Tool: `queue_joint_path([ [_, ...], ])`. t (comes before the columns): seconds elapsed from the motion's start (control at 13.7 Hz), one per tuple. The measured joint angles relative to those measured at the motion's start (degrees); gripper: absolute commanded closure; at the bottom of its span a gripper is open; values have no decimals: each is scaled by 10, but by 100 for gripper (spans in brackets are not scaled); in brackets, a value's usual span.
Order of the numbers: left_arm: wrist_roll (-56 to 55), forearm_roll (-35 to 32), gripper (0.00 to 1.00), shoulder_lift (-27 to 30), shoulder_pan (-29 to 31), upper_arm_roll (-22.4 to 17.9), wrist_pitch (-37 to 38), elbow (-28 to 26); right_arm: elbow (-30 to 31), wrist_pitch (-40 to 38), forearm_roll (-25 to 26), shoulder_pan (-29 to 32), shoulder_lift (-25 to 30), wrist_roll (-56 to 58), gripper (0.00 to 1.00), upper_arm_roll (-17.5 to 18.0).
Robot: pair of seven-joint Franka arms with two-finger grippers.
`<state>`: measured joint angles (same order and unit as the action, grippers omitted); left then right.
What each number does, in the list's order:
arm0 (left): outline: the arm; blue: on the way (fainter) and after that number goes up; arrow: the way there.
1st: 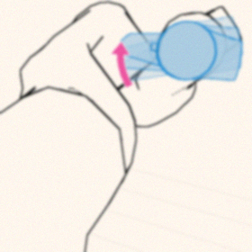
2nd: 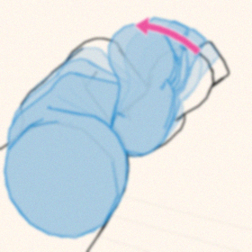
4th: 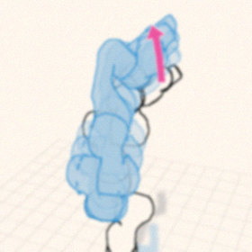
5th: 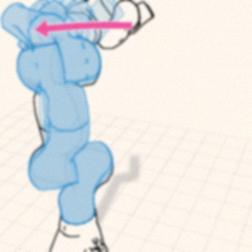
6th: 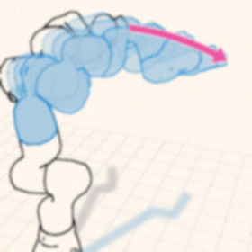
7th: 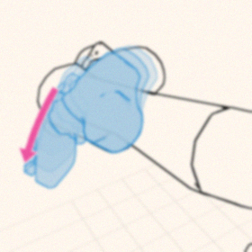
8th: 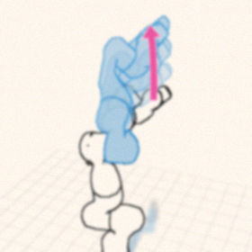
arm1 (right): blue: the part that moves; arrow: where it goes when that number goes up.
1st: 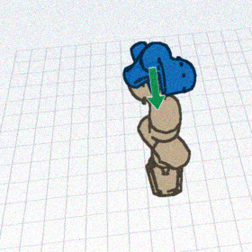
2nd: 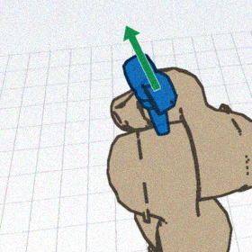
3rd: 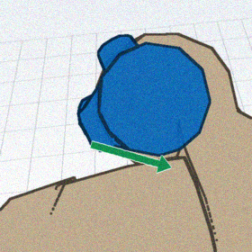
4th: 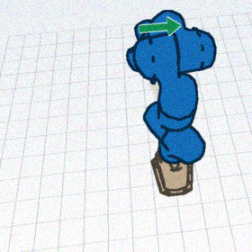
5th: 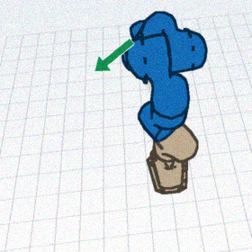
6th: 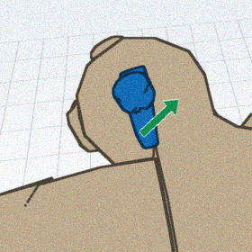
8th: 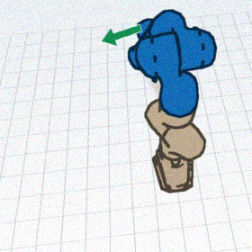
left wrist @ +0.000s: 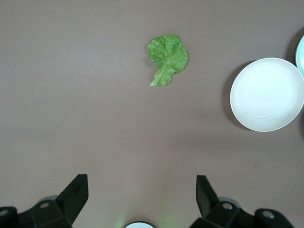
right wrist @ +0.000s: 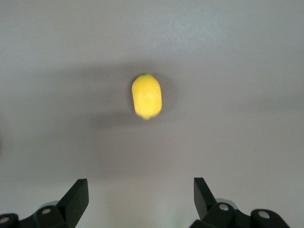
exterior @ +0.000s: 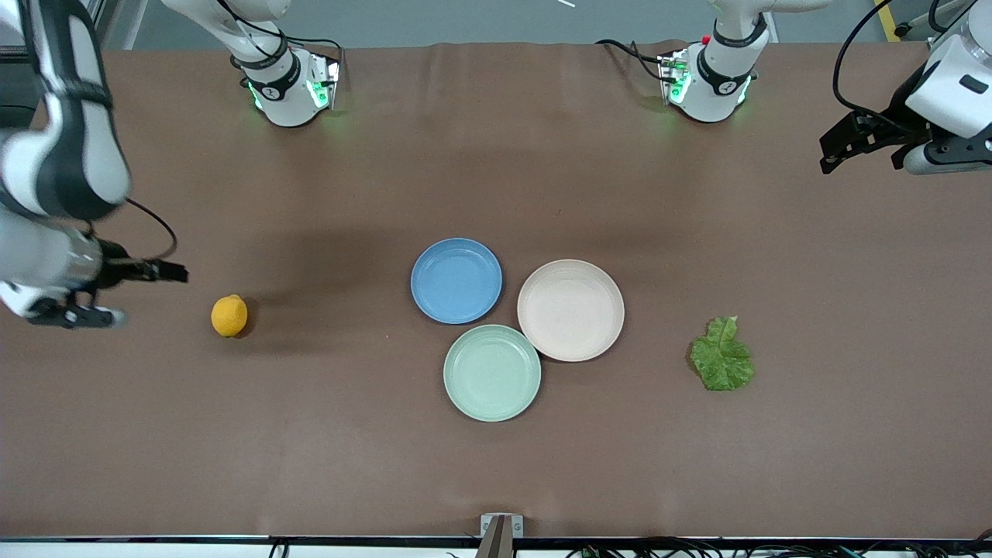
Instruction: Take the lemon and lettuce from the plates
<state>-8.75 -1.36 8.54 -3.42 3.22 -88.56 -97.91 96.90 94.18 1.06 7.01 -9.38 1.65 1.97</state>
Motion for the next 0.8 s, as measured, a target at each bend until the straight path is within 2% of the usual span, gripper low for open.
queue_joint_path([
  [0.15, 0, 0, 0, -1, 1, -1, -2, 1, -61, -95, 0, -1, 35, -1, 1, 3],
  [0.29, 0, 0, 0, -2, 1, -1, -2, 2, -127, -159, 0, -1, 43, -3, 0, 3],
  [0.8, 0, 0, 0, -9, 3, -3, -2, 13, -229, -167, 1, 0, 35, -6, 0, -1],
])
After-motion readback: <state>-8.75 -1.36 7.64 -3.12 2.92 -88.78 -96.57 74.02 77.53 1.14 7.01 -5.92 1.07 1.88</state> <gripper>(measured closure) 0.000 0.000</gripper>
